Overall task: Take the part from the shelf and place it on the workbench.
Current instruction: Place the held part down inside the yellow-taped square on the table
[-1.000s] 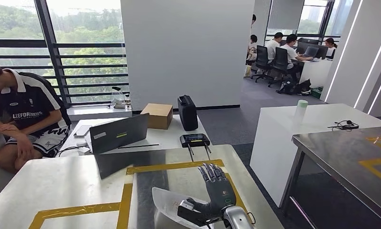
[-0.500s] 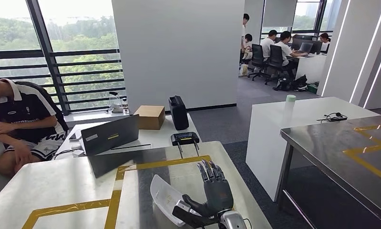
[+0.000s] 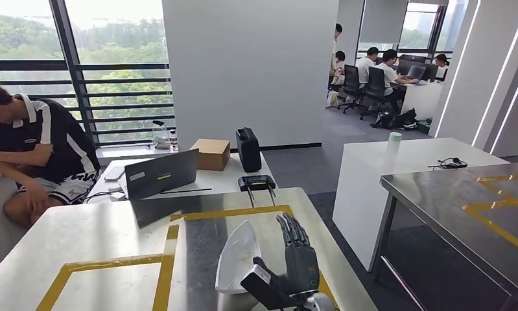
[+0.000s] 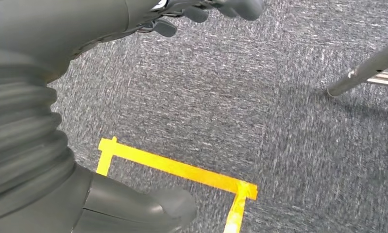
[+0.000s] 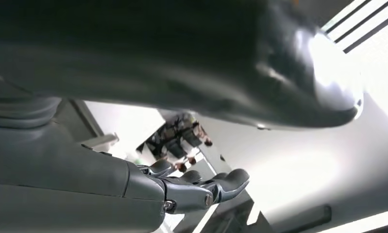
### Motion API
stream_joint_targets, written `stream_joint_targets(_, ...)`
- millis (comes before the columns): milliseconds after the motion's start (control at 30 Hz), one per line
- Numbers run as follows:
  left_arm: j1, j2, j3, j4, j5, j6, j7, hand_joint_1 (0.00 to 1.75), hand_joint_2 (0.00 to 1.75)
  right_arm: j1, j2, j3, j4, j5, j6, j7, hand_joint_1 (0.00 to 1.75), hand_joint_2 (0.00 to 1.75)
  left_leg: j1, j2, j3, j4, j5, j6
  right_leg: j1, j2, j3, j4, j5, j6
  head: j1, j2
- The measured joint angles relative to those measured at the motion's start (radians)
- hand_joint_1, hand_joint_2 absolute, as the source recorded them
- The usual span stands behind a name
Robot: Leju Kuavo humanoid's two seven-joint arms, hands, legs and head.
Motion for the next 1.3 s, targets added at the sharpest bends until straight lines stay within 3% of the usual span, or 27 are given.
stream_joint_targets(33, 0.002, -0.001, 0.0, 0.0, 0.005, 0.001, -0.003, 0.0, 1.75, 0.01, 0.003, -0.005, -0.015, -0.043, 0.027, -0.012, 0.0, 0.0, 0.0, 0.001, -0.013, 0.001, 0.01, 0.0, -0.003, 0.0, -0.011, 0.059, -0.03, 0.004, 0.0, 0.0)
stream_joint_targets(67, 0.004, -0.003, 0.001, 0.0, 0.01, 0.002, -0.005, 0.0, 1.75, 0.022, 0.005, -0.013, -0.031, -0.091, 0.057, -0.023, 0.0, 0.0, 0.0, 0.002, -0.025, 0.001, 0.019, -0.002, -0.005, -0.001, -0.01, 0.095, -0.039, 0.006, 0.0, 0.0)
stream_joint_targets(100, 0.008, -0.005, 0.002, 0.001, 0.012, 0.003, -0.004, 0.0, 1.75, 0.034, 0.007, -0.022, -0.045, -0.136, 0.086, -0.031, 0.0, 0.0, 0.001, 0.002, -0.037, 0.002, 0.027, -0.003, -0.006, -0.001, 0.006, 0.1, -0.028, 0.008, 0.0, 0.0)
stream_joint_targets(167, 0.019, -0.012, 0.003, 0.002, 0.016, 0.008, 0.006, 0.0, 1.75, 0.05, 0.009, -0.043, -0.073, -0.236, 0.154, -0.045, 0.0, 0.0, 0.002, 0.003, -0.058, 0.004, 0.044, -0.009, -0.008, -0.001, 0.09, 0.007, 0.016, 0.006, 0.0, 0.0)
stream_joint_targets(233, 0.031, -0.02, 0.003, 0.003, 0.018, 0.014, 0.024, 0.0, 1.75, 0.058, 0.01, -0.069, -0.096, -0.363, 0.248, -0.059, 0.0, 0.0, 0.001, 0.003, -0.071, 0.004, 0.059, -0.019, -0.004, -0.001, 0.181, -0.125, 0.027, -0.003, 0.0, 0.0)
stream_joint_targets(300, 0.044, -0.027, 0.004, 0.004, 0.019, 0.018, 0.042, 0.0, 1.75, 0.069, 0.01, -0.107, -0.108, -0.507, 0.356, -0.069, 0.0, 0.0, 0.002, 0.004, -0.074, 0.0, 0.074, -0.033, 0.002, 0.0, 0.209, -0.18, 0.022, -0.017, -0.001, 0.0)
stream_joint_targets(367, 0.059, -0.033, 0.007, 0.005, 0.022, 0.023, 0.054, 0.0, 1.75, 0.086, 0.01, -0.154, -0.11, -0.627, 0.43, -0.073, 0.0, 0.0, 0.004, 0.003, -0.076, -0.005, 0.085, -0.046, 0.004, 0.0, 0.2, -0.185, 0.039, -0.033, -0.001, 0.0)
stream_joint_targets(433, 0.075, -0.04, 0.012, 0.008, 0.026, 0.032, 0.064, 0.0, 1.75, 0.101, 0.012, -0.203, -0.11, -0.748, 0.477, -0.072, 0.0, 0.0, 0.006, 0.001, -0.094, 0.028, 0.044, -0.053, 0.001, -0.002, 0.187, -0.193, 0.062, -0.048, -0.001, 0.0)
stream_joint_targets(533, 0.089, -0.047, 0.018, 0.011, 0.026, 0.047, 0.077, 0.0, 1.75, 0.131, 0.015, -0.284, -0.107, -0.939, 0.537, -0.052, 0.0, 0.0, 0.006, -0.001, -0.141, 0.198, -0.086, -0.056, 0.004, -0.004, 0.153, -0.195, 0.091, -0.058, -0.002, 0.0)
stream_joint_targets(567, 0.092, -0.049, 0.019, 0.012, 0.024, 0.052, 0.082, 0.0, 1.75, 0.143, 0.015, -0.312, -0.105, -1.0, 0.55, -0.043, 0.0, 0.0, 0.005, -0.001, -0.147, 0.247, -0.104, -0.057, 0.006, -0.005, 0.14, -0.194, 0.1, -0.058, -0.002, 0.0)
stream_joint_targets(600, 0.094, -0.051, 0.02, 0.012, 0.023, 0.056, 0.087, 0.0, 1.75, 0.155, 0.015, -0.34, -0.102, -1.055, 0.558, -0.035, 0.0, 0.0, 0.005, -0.001, -0.139, 0.268, -0.1, -0.056, 0.007, -0.005, 0.126, -0.192, 0.11, -0.057, -0.002, 0.0)
stream_joint_targets(633, 0.096, -0.053, 0.02, 0.013, 0.021, 0.061, 0.091, 0.0, 1.75, 0.165, 0.015, -0.365, -0.1, -1.103, 0.56, -0.029, 0.0, 0.0, 0.005, -0.001, -0.115, 0.255, -0.079, -0.055, 0.008, -0.005, 0.113, -0.19, 0.119, -0.055, 0.0, 0.0)
stream_joint_targets(700, 0.096, -0.059, 0.021, 0.014, 0.015, 0.068, 0.099, 0.0, 1.75, 0.183, 0.015, -0.411, -0.099, -1.193, 0.56, -0.01, 0.0, 0.0, 0.004, -0.001, -0.028, 0.143, -0.043, -0.049, 0.008, -0.005, 0.088, -0.186, 0.135, -0.049, 0.01, 0.001)
stream_joint_targets(767, 0.096, -0.064, 0.021, 0.014, 0.005, 0.074, 0.109, 0.0, 1.75, 0.205, 0.015, -0.446, -0.107, -1.284, 0.545, 0.015, 0.0, 0.0, 0.0, -0.005, 0.048, 0.027, -0.048, -0.042, 0.01, -0.005, 0.072, -0.182, 0.151, -0.039, 0.022, 0.002)
stream_joint_targets(800, 0.097, -0.067, 0.021, 0.015, -0.001, 0.077, 0.113, 0.0, 1.75, 0.219, 0.014, -0.46, -0.113, -1.318, 0.526, 0.023, 0.0, 0.0, -0.003, -0.007, 0.063, -0.002, -0.056, -0.038, 0.009, -0.005, 0.069, -0.183, 0.159, -0.034, 0.027, 0.002)
stream_joint_targets(867, 0.099, -0.073, 0.021, 0.016, -0.012, 0.08, 0.123, 0.0, 1.75, 0.253, 0.013, -0.482, -0.129, -1.365, 0.474, 0.035, 0.0, 0.0, -0.005, -0.008, 0.06, -0.011, -0.045, -0.025, 0.007, -0.004, 0.066, -0.186, 0.172, -0.023, 0.036, 0.002)
stream_joint_targets(933, 0.101, -0.078, 0.021, 0.017, -0.019, 0.082, 0.13, 0.0, 1.75, 0.29, 0.01, -0.496, -0.151, -1.406, 0.432, 0.057, 0.0, 0.0, -0.003, -0.005, 0.048, -0.015, -0.031, -0.008, 0.004, -0.003, 0.052, -0.158, 0.138, -0.01, 0.041, 0.002)
stream_joint_targets(1033, 0.103, -0.081, 0.021, 0.017, -0.021, 0.082, 0.133, 0.0, 1.75, 0.337, 0.008, -0.501, -0.182, -1.474, 0.395, 0.088, 0.0, 0.0, -0.004, 0.001, 0.015, -0.013, -0.006, 0.007, 0.0, -0.002, 0.004, 0.013, 0.003, 0.004, 0.043, 0.002)
stream_joint_targets(1067, 0.103, -0.083, 0.021, 0.017, -0.021, 0.081, 0.132, 0.0, 1.75, 0.35, 0.008, -0.501, -0.19, -1.488, 0.387, 0.093, 0.0, 0.0, -0.004, 0.002, 0.002, -0.012, 0.003, 0.008, -0.001, -0.002, -0.006, 0.07, -0.022, 0.006, 0.044, 0.002)
stream_joint_targets(1100, 0.103, -0.084, 0.021, 0.018, -0.021, 0.081, 0.132, 0.0, 1.75, 0.361, 0.008, -0.501, -0.196, -1.495, 0.384, 0.094, 0.0, 0.0, -0.005, 0.003, -0.012, -0.01, 0.013, 0.008, -0.001, -0.002, -0.003, 0.1, -0.024, 0.005, 0.045, 0.002)
stream_joint_targets(1133, 0.103, -0.086, 0.021, 0.018, -0.021, 0.081, 0.132, 0.0, 1.75, 0.369, 0.008, -0.501, -0.202, -1.503, 0.382, 0.097, 0.0, 0.0, -0.005, 0.003, -0.026, -0.007, 0.022, 0.007, 0.0, -0.002, 0.018, 0.096, -0.006, 0.003, 0.045, 0.002)
stream_joint_targets(1200, 0.103, -0.091, 0.021, 0.018, -0.018, 0.077, 0.126, 0.0, 1.75, 0.375, 0.008, -0.501, -0.215, -1.539, 0.387, 0.109, 0.0, 0.0, -0.006, 0.004, -0.049, -0.003, 0.038, 0.004, 0.005, -0.002, 0.11, -0.013, 0.04, -0.01, 0.044, 0.002)
stream_joint_targets(1267, 0.102, -0.097, 0.021, 0.018, -0.014, 0.069, 0.117, 0.0, 1.75, 0.378, 0.008, -0.501, -0.233, -1.591, 0.396, 0.12, 0.0, 0.0, -0.005, 0.005, -0.06, -0.002, 0.053, -0.003, 0.013, -0.002, 0.204, -0.152, 0.037, -0.026, 0.044, 0.002)
stream_joint_targets(1300, 0.102, -0.1, 0.021, 0.018, -0.015, 0.065, 0.114, 0.0, 1.75, 0.382, 0.008, -0.501, -0.244, -1.612, 0.397, 0.119, 0.0, 0.0, -0.004, 0.006, -0.061, -0.005, 0.061, -0.008, 0.017, -0.002, 0.227, -0.191, 0.027, -0.032, 0.044, 0.002)
